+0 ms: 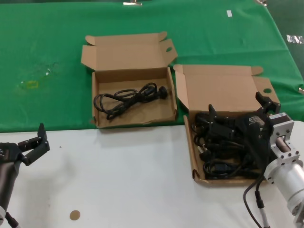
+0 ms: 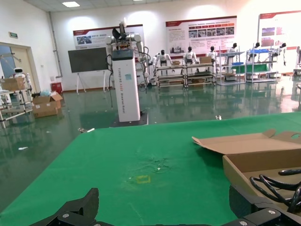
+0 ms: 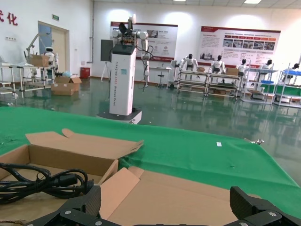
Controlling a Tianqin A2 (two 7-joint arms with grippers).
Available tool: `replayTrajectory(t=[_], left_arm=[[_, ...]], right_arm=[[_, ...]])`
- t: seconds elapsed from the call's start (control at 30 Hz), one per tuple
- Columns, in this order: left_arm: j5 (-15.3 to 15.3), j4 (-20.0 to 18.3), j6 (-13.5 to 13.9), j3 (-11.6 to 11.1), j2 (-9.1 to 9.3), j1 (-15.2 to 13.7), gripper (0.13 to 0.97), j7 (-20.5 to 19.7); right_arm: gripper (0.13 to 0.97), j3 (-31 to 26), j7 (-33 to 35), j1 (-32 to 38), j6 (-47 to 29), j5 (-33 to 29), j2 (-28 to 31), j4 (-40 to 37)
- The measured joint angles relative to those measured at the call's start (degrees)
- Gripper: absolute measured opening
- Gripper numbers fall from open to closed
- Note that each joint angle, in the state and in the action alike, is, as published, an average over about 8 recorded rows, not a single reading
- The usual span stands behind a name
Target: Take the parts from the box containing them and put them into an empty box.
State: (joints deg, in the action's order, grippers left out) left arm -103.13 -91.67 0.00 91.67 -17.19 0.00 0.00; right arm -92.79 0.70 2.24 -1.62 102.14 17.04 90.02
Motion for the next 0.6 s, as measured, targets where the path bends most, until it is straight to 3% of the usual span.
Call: replayTrajectory(t=[0.6], left_arm=[[0.00,0.00,0.00,0.00,0.00,0.00,0.966,0.00]], right_arm=[[0.966,0.00,0.00,0.00,0.00,0.00,0.00,0.00]])
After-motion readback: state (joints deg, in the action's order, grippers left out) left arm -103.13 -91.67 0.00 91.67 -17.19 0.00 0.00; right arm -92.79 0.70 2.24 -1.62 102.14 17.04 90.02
